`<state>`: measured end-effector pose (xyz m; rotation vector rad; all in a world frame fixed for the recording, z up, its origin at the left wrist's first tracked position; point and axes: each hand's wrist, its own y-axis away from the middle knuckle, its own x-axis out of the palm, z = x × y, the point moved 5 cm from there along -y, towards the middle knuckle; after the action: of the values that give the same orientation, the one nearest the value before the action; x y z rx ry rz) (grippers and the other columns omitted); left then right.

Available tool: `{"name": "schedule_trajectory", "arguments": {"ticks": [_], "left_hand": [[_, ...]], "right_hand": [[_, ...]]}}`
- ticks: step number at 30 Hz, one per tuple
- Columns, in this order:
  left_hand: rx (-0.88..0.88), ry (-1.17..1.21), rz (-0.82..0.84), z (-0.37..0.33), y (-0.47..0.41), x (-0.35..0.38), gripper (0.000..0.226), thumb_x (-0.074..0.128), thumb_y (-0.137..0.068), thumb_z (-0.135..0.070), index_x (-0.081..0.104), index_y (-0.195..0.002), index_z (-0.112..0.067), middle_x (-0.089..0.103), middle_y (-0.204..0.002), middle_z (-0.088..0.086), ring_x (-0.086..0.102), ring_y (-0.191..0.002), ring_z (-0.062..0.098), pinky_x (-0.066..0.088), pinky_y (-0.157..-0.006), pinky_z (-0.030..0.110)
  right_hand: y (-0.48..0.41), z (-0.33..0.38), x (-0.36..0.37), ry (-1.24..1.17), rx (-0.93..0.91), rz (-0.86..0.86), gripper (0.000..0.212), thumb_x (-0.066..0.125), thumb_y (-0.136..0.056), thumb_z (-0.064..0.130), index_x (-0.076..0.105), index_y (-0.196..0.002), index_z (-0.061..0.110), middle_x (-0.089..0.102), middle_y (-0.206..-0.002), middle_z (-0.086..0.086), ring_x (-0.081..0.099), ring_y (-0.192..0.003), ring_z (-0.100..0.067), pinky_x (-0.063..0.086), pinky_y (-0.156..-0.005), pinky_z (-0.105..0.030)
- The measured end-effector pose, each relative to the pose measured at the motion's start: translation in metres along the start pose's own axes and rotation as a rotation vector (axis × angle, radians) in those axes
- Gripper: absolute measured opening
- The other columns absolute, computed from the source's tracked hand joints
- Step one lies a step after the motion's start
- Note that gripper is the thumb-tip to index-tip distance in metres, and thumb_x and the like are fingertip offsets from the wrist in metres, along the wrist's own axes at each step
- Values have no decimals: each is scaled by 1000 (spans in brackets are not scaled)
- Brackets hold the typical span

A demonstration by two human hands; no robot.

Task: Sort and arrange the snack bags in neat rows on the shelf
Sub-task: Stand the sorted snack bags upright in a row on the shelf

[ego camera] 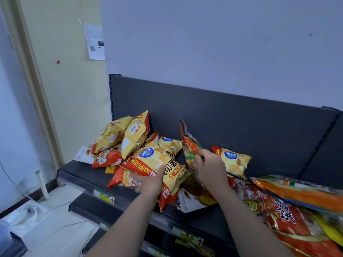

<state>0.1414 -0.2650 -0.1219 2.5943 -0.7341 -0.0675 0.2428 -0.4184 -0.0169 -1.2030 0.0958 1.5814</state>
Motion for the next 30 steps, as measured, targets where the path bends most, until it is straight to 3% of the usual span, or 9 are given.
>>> {"name": "schedule_trajectory", "arguments": {"ticks": [3, 6, 11, 14, 17, 20, 23, 26, 30], "left_hand": [[23, 26, 59, 0, -3, -5, 143, 85, -52, -56, -17, -149, -34, 44, -140, 14, 50, -121, 37, 42, -102, 56], [68, 84, 109, 3, -3, -19, 122, 85, -66, -37, -3, -151, -32, 56, -126, 6, 58, -108, 29, 46, -99, 53], [44, 91, 156, 9, -12, -34, 112, 85, -47, -49, 24, -140, -37, 65, -118, 3, 67, -101, 30, 50, -93, 56], [30, 66, 186, 6, -12, -39, 99, 88, -59, -40, 31, -138, -25, 66, -117, 7, 67, -101, 31, 51, -93, 57], [41, 43, 226, 0, -5, -44, 87, 86, -70, -33, 33, -138, -17, 67, -116, 6, 67, -99, 28, 50, -95, 51], [94, -29, 200, -4, 1, -52, 79, 78, -81, -30, 28, -139, -13, 60, -116, 1, 58, -95, 21, 43, -87, 39], [183, -123, 116, -13, 11, -64, 86, 76, -81, -35, 21, -144, -14, 49, -134, 7, 52, -110, 26, 41, -94, 41], [335, -408, -134, -30, 20, -76, 96, 74, -79, -45, 16, -148, -15, 25, -148, 17, 30, -134, 38, 32, -108, 52], [619, -505, -127, -61, 42, -58, 75, 64, -86, -47, 33, -146, -15, 34, -146, 13, 29, -136, 31, 32, -110, 49]], "right_hand": [[7, -1, 0, -18, -6, 12, 19, 46, -98, 19, 60, -87, 13, 60, -75, -1, 56, -69, -20, 49, -61, -36], [16, 1, 4, -40, -27, 58, 17, 51, -96, 19, 66, -98, 13, 66, -87, -1, 59, -73, -17, 52, -64, -36], [32, 2, 11, -36, 15, 136, 12, 59, -88, 22, 69, -93, 18, 68, -91, 6, 56, -68, -9, 37, -53, -22], [40, 2, 17, -66, 21, 205, 5, 62, -84, 21, 67, -85, 22, 67, -99, 11, 54, -69, -2, 43, -61, -22], [43, -2, 20, -79, 23, 211, 6, 65, -82, 18, 66, -78, 22, 65, -97, 13, 58, -87, -5, 51, -86, -34], [47, -1, 18, -151, 8, 216, 5, 71, -81, 21, 67, -84, 22, 59, -95, 17, 57, -93, -3, 51, -86, -28], [51, 2, 13, -257, 4, 228, 26, 75, -77, 44, 61, -94, 29, 56, -100, 19, 54, -95, 2, 45, -76, -18], [50, -3, 12, -330, 71, 217, 47, 57, -81, 65, 57, -112, 29, 58, -108, 15, 55, -98, 1, 52, -79, -28], [41, -24, 8, -291, 217, 165, 51, 45, -92, 54, 56, -126, 16, 60, -115, 3, 58, -102, -10, 53, -85, -39]]}}
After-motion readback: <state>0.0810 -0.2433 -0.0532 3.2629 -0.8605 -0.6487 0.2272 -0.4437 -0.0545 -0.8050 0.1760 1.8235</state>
